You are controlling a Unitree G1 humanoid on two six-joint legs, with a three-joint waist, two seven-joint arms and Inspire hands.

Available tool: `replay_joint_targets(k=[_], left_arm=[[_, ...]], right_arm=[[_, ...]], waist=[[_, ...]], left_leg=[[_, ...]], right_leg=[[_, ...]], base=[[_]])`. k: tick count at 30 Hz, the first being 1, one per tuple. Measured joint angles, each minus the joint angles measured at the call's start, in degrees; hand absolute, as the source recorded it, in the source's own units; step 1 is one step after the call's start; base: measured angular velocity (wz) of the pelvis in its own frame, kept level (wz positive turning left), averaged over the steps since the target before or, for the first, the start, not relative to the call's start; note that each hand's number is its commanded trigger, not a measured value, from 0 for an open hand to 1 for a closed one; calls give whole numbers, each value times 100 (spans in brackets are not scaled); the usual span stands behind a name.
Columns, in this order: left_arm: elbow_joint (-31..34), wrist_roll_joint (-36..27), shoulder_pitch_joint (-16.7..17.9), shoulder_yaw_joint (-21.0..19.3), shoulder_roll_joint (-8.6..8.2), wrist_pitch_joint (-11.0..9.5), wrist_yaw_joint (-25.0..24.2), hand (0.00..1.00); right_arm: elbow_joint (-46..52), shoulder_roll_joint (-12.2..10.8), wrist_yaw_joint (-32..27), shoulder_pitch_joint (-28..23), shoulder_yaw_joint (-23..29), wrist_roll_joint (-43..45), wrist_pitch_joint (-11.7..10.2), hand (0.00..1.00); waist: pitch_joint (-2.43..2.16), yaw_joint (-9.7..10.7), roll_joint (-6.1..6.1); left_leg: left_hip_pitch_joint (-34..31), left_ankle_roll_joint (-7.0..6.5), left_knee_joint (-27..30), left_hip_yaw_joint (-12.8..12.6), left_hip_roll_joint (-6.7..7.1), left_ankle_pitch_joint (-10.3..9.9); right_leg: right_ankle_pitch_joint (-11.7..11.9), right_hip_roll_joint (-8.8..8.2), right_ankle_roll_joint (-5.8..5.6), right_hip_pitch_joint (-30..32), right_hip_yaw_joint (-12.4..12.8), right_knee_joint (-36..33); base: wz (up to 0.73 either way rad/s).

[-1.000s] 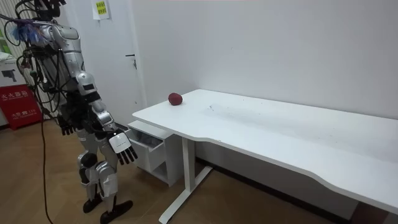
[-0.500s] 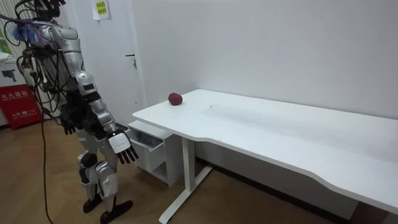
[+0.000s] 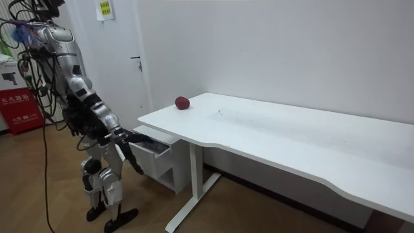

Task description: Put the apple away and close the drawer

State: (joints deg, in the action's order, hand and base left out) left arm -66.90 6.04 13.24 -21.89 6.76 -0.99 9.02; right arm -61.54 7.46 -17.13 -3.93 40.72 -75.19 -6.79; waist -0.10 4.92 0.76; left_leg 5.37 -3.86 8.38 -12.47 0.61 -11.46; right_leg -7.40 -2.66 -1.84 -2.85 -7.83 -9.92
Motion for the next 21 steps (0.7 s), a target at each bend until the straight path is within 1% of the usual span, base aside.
replay_joint_targets(k=[1, 4, 5, 8, 11, 13, 14, 16, 18, 19, 20, 21], left_arm=[[21, -66, 5, 5, 41, 2, -79, 0], [152, -85, 44, 0, 59, 12, -154, 0], [179, -83, 79, -13, 70, 12, -185, 0], [284, -81, 99, -58, 99, 13, -234, 0], [310, -18, 134, -64, 120, 14, -235, 0], [401, 37, 188, -62, 123, 15, -233, 0], [406, 40, 187, -61, 129, 14, -233, 0], [402, 40, 190, -61, 148, 13, -232, 0], [408, 50, 176, -40, 153, 13, -233, 0], [416, 68, 173, -29, 160, 13, -241, 0], [421, 106, 175, -29, 160, 13, -248, 0], [435, 128, 174, -26, 160, 13, -252, 0]], right_arm=[[78, 2, -146, 1, 102, -211, -32, 0], [444, 31, -555, 79, 315, -398, -86, 0], [540, 38, -622, 88, 345, -409, -91, 0], [900, 148, -880, 94, 422, -556, -151, 0], [1612, 167, -1273, 94, 608, -570, -230, 0], [2172, 218, -1576, 122, 611, -518, -400, 0], [2248, 254, -1649, 154, 611, -497, -451, 0], [2537, 422, -1983, 280, 616, -257, -507, 0], [3091, 460, -2215, 279, 596, 60, -581, 0], [3510, 465, -2358, 274, 553, 398, -594, 0], [3705, 467, -2422, 278, 551, 615, -596, 0], [4039, 507, -2545, 288, 537, 1031, -607, 0]], waist=[[1, -2, 14], [0, 97, 9], [6, 112, 15], [-3, 133, 58], [-9, 145, 98], [6, 147, 147], [13, 150, 163], [25, 202, 210], [18, 187, 208], [17, 197, 208], [9, 193, 196], [7, 186, 180]], left_leg=[[-6, 1, -8, 0, -3, -1], [-70, 0, -18, -7, 7, 0], [-75, 0, -16, -10, 11, 1], [-75, 0, -19, -11, 10, 0], [-87, 2, -21, -16, 14, 2], [-100, 3, -24, -17, 13, 1], [-103, 3, -23, -14, 13, 1], [-122, 4, -27, -7, 12, 1], [-188, 3, -28, -1, 13, 1], [-245, 3, -15, 6, 14, 1], [-277, 3, -9, 8, 12, 1], [-300, 5, -10, 9, 11, 2]], right_leg=[[-3, 1, 3, 2, -2, -1], [-30, -6, -2, 96, 34, -69], [-46, -10, -4, 109, 41, -95], [-64, -10, 0, 112, 28, -94], [-96, -11, -2, 174, 47, -142], [-114, -18, 1, 197, 21, -172], [-114, -17, 1, 198, 19, -169], [-114, -16, 1, 214, 15, -173], [-113, -19, 0, 276, 1, -175], [-112, -19, 1, 324, 1, -175], [-111, -19, 2, 347, -6, -175], [-110, -18, 2, 368, -11, -171]], base=[[0], [0], [-4], [0], [0], [0], [3], [0], [0], [0], [0], [0]])
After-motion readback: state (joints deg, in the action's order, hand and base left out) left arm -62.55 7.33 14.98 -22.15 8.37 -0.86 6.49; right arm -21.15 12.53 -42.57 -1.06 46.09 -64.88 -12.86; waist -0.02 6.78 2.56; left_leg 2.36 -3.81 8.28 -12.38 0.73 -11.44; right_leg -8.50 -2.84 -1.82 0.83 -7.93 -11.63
